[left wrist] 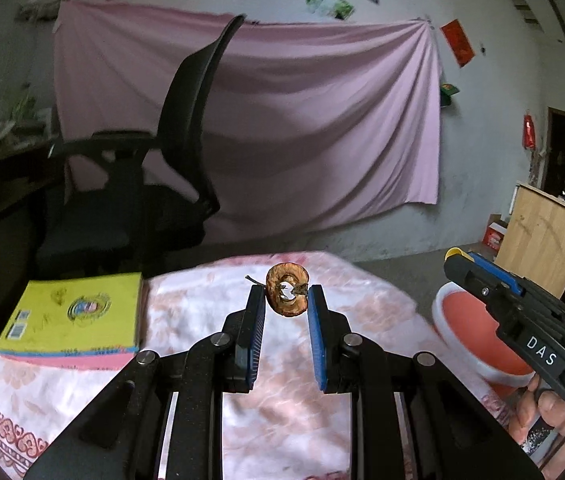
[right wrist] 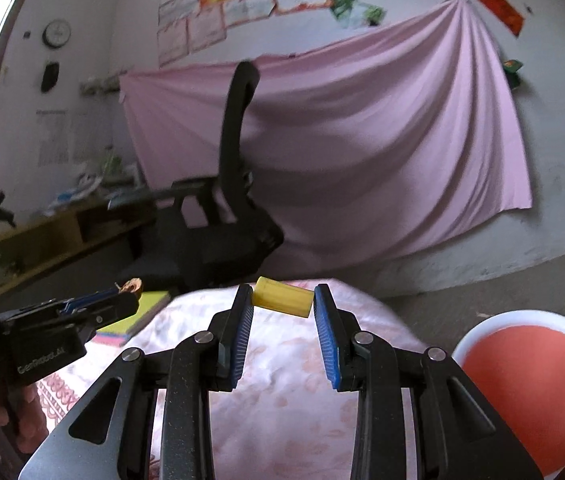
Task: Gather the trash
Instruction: 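Carry the leaf and yellow plug over the orange basin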
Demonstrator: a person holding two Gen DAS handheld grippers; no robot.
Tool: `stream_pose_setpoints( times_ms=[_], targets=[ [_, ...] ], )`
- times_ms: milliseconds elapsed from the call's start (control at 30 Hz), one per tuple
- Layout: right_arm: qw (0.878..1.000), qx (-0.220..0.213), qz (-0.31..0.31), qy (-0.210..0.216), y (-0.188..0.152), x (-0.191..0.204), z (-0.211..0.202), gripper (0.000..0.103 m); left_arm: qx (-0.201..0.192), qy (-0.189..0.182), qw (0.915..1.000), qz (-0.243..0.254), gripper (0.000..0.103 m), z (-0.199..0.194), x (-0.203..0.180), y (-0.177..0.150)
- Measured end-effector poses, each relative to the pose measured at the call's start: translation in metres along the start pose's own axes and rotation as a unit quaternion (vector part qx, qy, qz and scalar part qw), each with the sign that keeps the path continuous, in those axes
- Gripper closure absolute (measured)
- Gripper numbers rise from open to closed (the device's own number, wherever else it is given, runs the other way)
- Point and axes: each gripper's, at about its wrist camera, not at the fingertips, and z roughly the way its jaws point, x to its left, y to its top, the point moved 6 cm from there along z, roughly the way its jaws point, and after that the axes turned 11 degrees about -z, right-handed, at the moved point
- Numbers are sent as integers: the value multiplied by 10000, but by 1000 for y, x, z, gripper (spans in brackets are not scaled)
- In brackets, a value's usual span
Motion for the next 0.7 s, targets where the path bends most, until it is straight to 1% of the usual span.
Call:
stream_pose_setpoints(
  times_ms=[167,367,533,700],
  targets=[
    [9991,-305,41,-295,5,-22,-21,74,-184,-167,9995,217,85,-6,-28,7],
    [9958,-636,79,-659,8,-52,-47,74,-388,-474,9969,496,85,-10,-66,11],
    [9927,-758,87,-930,6,-73,-65,74,-551,-751,9924,798,85,-8,-103,9],
    [9894,-811,215,-1184,2,-98,-82,74,-564,-1005,9878,1051,85,-3,-136,1]
  ],
)
